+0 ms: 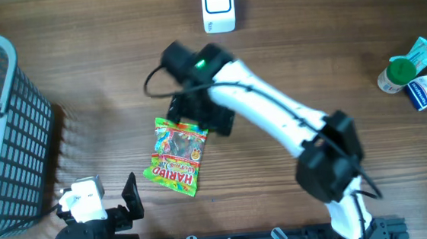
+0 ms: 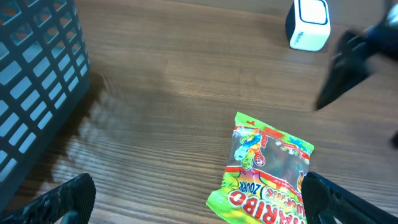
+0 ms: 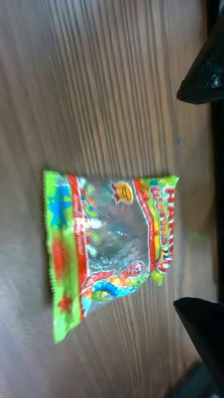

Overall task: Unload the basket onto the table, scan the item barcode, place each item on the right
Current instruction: 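Reach the right gripper to the Haribo gummy bag and grasp it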

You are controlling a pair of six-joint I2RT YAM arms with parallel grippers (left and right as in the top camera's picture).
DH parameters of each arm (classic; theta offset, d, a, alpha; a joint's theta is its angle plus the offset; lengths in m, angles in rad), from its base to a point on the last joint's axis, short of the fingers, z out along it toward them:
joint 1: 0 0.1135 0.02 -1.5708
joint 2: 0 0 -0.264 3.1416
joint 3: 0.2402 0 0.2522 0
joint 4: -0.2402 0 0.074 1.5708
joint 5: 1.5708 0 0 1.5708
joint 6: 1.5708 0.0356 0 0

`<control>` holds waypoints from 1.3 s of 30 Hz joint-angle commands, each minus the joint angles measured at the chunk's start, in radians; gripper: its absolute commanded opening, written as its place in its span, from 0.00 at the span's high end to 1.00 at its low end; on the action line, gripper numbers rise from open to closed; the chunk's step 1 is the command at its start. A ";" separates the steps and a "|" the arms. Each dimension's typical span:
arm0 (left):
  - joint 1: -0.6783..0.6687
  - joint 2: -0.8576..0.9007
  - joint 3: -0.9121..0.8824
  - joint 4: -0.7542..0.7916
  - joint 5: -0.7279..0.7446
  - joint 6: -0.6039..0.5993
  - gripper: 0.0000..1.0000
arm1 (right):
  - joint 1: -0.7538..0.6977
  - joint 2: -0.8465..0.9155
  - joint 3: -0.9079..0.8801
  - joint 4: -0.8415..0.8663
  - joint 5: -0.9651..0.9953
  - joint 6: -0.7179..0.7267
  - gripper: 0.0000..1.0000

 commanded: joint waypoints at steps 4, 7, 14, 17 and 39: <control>-0.007 -0.003 -0.002 0.003 -0.009 -0.003 0.00 | 0.101 0.138 -0.017 0.060 0.040 0.185 0.00; -0.008 -0.003 -0.002 0.003 -0.009 -0.003 0.00 | 0.124 0.141 -0.017 0.121 0.040 0.230 0.00; -0.008 -0.003 -0.002 0.003 -0.009 -0.003 0.00 | 0.136 0.182 -0.018 0.209 0.051 0.145 0.00; -0.008 -0.003 -0.002 0.003 -0.009 -0.003 0.00 | 0.145 0.264 -0.018 0.177 0.011 0.119 0.01; -0.008 -0.003 -0.002 0.003 -0.009 -0.003 0.00 | -0.240 0.271 -0.011 0.062 -1.162 -1.304 0.96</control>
